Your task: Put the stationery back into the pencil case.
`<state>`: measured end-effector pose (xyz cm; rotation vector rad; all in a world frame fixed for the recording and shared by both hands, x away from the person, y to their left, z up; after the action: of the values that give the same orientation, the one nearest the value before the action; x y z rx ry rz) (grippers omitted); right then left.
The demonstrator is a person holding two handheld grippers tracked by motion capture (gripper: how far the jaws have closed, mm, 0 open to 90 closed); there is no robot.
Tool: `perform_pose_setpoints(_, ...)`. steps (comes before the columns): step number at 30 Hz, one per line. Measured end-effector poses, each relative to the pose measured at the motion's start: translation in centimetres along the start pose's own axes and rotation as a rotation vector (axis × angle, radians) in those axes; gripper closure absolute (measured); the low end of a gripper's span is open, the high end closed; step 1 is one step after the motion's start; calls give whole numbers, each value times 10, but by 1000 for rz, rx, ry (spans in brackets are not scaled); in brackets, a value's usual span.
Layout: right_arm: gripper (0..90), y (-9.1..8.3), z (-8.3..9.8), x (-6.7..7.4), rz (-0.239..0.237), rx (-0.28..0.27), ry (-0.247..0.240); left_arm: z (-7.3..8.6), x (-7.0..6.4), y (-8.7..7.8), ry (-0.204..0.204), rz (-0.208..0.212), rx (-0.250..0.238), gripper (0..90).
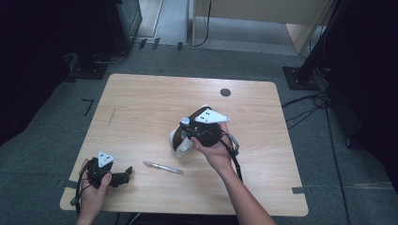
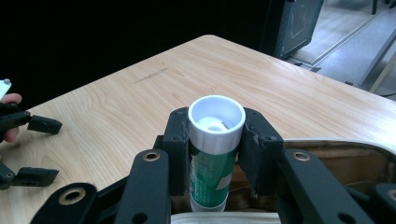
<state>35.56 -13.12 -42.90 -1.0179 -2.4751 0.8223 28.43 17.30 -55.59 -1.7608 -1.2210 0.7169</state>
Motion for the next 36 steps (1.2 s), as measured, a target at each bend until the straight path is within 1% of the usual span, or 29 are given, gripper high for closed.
perform_pose_setpoints(6,659,6,1,2,-2,7,2,0,0,0,-2,1,-2,0)
perform_pose_setpoints(9,656,10,3,0,14,22,-4,0,0,0,-2,2,-3,0)
perform_pose_setpoints(11,654,10,3,-1,11,19,1,0,0,0,-2,2,-3,0)
perform_pose_setpoints(12,648,11,4,-2,-1,20,12,0,0,0,-1,2,-3,0)
perform_pose_setpoints(16,648,12,6,-4,9,32,12,0,0,0,-2,2,-3,0)
perform_pose_setpoints(21,660,12,7,-5,11,31,14,0,0,0,-1,2,-2,0)
perform_pose_setpoints(25,659,11,6,-8,20,29,26,0,0,0,-1,2,-3,0)
perform_pose_setpoints(28,657,14,7,-10,24,40,30,0,-1,0,-2,2,-3,0)
perform_pose_setpoints(32,657,16,7,-10,25,43,31,0,-1,0,-3,3,-4,0)
perform_pose_setpoints(36,656,18,5,-7,27,44,21,0,-1,0,-3,3,-4,0)
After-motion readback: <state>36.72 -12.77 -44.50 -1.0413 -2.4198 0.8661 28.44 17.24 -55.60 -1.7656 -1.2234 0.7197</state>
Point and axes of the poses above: each handheld gripper's, and its own axes: y roughly forward along the jaws, z roughly out of its underside, x roughly to its left, the point moved 5 cm from there along y, roughly forward along the jaws, and after that the axes turned 15 degrees about x, right-handed, at the moved point
